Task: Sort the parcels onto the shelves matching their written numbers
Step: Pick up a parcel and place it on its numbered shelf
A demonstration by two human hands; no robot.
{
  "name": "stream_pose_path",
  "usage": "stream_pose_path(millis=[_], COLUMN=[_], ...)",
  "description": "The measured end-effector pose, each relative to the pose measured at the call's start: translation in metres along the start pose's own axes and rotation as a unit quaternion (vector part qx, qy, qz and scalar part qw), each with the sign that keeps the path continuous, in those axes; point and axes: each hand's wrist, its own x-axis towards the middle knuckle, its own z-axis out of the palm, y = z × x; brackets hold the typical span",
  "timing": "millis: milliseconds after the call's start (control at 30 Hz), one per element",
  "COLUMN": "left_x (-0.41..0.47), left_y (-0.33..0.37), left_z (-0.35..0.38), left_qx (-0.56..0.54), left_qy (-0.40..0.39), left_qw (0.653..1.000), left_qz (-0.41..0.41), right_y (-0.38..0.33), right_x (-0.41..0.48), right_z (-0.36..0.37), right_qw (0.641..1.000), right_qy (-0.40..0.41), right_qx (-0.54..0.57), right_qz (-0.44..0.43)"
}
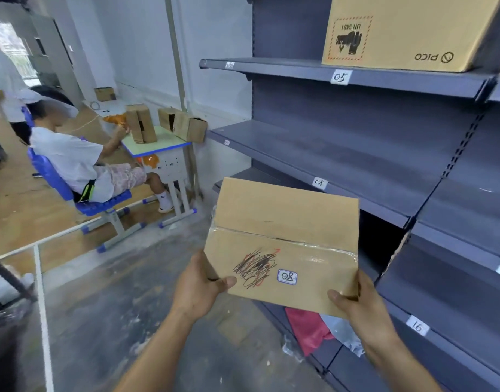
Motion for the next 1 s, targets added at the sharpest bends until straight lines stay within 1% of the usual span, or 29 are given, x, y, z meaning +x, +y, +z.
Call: stream_pose_path(millis=[133,333,533,600,700,867,1000], left_x=[0.029,0.078,0.122,0.131,0.141,0.16,0.176], left_y=[0.004,0.011,0.007,0.005,0.001,-0.006,-0.021], left_z=[0.004,0.016,0.017,0.017,0.013,0.0,-0.014], left_qx=[-0.02,-0.024,-0.031,-0.033,-0.044,-0.042,-0.018], left_qy=[-0.038,-0.094,-0.108,-0.121,-0.14,-0.164,-0.205], left_qw=[0.999,0.993,0.989,0.987,0.984,0.974,0.969], left_qz=[0.019,0.062,0.094,0.102,0.105,0.153,0.136], right_y=[-0.001,-0.005,-0.015,-0.013,-0.013,-0.023,-0.035], right_x=[0.009,0.038,0.055,0.057,0.054,0.032,0.003], right_z=[0.007,0.016,0.03,0.037,0.048,0.075,0.101], right_qw=[0.999,0.997,0.996,0.994,0.99,0.978,0.972], right_qy=[0.032,0.067,0.081,0.101,0.129,0.196,0.218], right_qx=[0.01,0.034,0.039,0.041,0.036,0.037,0.062], right_qz=[0.024,0.02,0.017,0.027,0.04,0.069,0.065])
